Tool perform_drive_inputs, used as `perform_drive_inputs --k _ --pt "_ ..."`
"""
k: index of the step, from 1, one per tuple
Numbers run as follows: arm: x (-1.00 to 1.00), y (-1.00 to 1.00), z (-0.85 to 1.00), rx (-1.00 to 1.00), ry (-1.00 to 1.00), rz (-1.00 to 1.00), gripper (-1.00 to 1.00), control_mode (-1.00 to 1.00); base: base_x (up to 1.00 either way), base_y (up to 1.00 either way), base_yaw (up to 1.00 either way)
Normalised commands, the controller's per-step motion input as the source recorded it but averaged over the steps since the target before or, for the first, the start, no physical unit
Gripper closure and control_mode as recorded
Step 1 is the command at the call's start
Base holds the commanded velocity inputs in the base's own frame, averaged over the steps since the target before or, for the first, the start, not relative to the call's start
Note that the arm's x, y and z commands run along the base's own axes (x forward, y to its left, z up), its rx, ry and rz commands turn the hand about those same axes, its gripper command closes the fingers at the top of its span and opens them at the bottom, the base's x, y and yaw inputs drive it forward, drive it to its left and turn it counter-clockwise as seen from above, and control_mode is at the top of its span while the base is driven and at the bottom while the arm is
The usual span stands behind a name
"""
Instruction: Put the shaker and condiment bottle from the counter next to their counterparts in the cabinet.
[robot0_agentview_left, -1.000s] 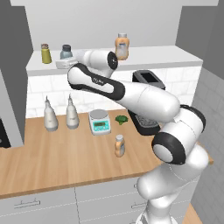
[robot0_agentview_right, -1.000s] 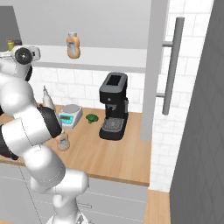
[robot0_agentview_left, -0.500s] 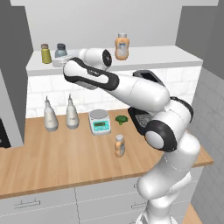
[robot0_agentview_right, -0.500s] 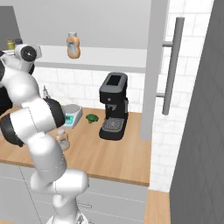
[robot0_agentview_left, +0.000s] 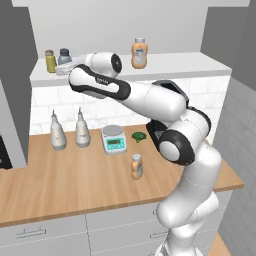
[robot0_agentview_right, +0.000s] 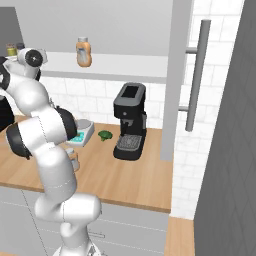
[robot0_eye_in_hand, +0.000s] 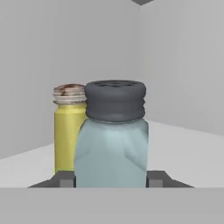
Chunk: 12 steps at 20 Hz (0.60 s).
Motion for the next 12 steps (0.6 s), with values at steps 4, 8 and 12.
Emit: perform_drive_inputs --k 4,8,12 --pt "0.23 0.29 -0.22 -0.04 0.00 0.01 1.00 -1.00 0.00 0.00 0.00" --pt "0.08 0.14 -0.21 -0.01 0.00 0.02 -1.00 -1.00 0.00 0.00 0.00" --pt "-0.10 0.00 0.00 0.00 0.00 0.00 -1.00 -1.00 0.00 0.00 0.00"
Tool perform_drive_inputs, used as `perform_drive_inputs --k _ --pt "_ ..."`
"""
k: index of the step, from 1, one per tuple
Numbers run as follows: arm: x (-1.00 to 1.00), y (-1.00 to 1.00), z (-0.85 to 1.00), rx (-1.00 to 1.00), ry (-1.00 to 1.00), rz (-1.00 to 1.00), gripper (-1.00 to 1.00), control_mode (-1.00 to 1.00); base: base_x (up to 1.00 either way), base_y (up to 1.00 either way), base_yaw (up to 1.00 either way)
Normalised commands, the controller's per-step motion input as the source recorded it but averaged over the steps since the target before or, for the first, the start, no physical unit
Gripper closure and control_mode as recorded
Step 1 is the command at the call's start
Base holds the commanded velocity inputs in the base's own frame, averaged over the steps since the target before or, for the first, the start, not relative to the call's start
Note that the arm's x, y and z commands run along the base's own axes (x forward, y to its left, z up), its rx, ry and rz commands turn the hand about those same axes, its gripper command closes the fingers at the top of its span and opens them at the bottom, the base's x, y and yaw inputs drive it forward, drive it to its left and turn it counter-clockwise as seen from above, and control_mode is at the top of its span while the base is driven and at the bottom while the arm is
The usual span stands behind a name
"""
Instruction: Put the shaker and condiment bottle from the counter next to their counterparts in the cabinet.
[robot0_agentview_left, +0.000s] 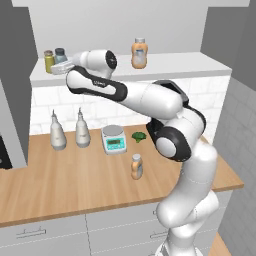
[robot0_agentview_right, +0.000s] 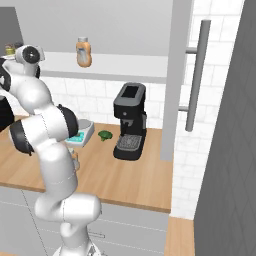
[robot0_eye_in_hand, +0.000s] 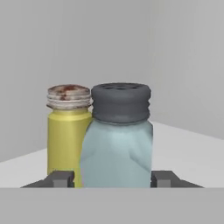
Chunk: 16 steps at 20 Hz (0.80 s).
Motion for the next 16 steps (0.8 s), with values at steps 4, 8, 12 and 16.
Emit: perform_drive_inputs --k 4,8,12,16 --pt "-0.34 -0.08 0.00 0.00 0.00 0.00 -1.00 -1.00 0.00 0.00 0.00" --pt "-0.43 -0.20 0.00 0.00 0.00 0.00 -1.00 -1.00 0.00 0.00 0.00" --pt "-0.45 -0.43 0.00 0.03 0.00 0.00 -1.00 -1.00 0.00 0.00 0.00" --pt "-0.44 -0.44 0.00 0.03 0.00 0.00 -1.00 -1.00 0.00 0.00 0.00"
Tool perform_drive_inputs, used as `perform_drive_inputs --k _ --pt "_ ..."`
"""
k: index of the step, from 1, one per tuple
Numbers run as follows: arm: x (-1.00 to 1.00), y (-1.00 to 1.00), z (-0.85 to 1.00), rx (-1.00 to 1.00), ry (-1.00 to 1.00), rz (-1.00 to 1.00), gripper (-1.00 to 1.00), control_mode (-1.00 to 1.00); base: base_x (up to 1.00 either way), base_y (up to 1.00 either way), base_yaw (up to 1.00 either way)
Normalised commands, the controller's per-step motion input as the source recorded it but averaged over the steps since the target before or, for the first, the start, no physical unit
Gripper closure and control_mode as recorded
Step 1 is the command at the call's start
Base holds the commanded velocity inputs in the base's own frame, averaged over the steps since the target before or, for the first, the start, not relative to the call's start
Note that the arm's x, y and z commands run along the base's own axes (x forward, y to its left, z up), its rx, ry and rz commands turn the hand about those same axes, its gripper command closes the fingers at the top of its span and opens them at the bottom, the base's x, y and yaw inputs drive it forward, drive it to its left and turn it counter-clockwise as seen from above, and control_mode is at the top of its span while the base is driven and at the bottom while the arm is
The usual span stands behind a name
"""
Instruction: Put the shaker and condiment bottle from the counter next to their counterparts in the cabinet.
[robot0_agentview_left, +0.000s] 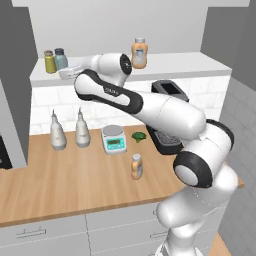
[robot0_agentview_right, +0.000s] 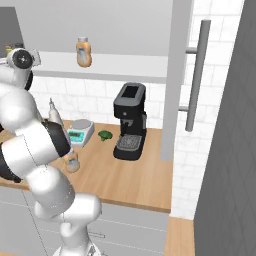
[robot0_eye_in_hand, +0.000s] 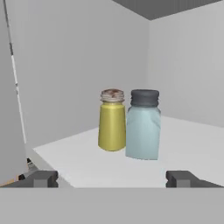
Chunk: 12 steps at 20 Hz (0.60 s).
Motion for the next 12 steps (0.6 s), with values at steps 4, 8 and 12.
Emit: perform_drive_inputs --k 4,8,12 --pt "-0.50 -0.20 0.00 0.01 0.00 -0.03 -1.00 -1.00 0.00 0.00 0.00" --pt "-0.58 -0.09 0.00 0.00 0.00 -0.06 -1.00 -1.00 0.00 0.00 0.00" --pt "-0.59 -0.19 0.00 0.02 0.03 -0.10 -1.00 -1.00 0.00 0.00 0.00"
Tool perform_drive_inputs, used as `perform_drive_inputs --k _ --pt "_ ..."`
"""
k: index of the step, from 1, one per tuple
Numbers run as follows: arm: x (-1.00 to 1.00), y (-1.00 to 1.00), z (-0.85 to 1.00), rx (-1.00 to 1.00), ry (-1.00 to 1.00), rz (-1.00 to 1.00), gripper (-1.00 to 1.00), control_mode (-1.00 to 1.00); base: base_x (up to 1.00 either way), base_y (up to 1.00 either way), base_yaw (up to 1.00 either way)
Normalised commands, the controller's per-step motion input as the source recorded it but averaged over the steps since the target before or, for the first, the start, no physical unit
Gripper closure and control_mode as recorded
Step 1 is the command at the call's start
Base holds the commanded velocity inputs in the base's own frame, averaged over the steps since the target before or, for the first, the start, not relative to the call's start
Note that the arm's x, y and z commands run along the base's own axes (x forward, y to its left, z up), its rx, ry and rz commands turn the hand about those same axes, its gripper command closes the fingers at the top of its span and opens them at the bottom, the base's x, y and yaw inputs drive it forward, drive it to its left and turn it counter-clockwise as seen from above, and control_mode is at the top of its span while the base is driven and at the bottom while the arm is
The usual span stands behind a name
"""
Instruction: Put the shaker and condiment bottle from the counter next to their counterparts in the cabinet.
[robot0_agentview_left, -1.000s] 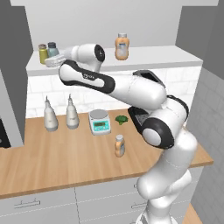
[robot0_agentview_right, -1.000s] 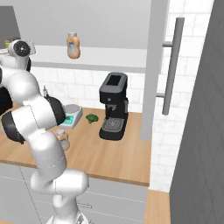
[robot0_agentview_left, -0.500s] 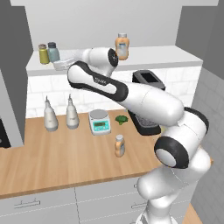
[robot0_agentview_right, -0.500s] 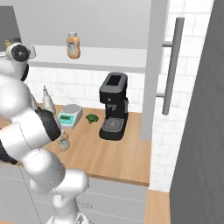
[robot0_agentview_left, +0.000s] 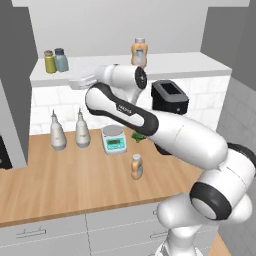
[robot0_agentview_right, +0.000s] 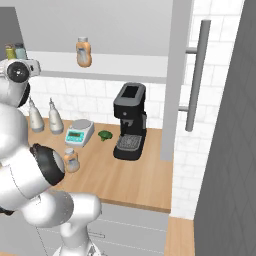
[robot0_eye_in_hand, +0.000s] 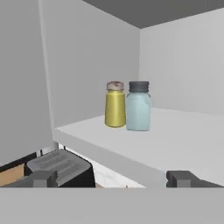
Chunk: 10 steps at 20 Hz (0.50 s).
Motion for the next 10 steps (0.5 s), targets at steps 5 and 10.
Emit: perform_drive_inputs --k 5,10 --pt "-0.49 -0.36 -0.08 0.01 0.04 -0.18 -1.00 -1.00 0.00 0.00 0.00" --pt "-0.50 -0.22 -0.20 0.00 0.04 -0.23 -1.00 -1.00 0.00 0.00 0.00"
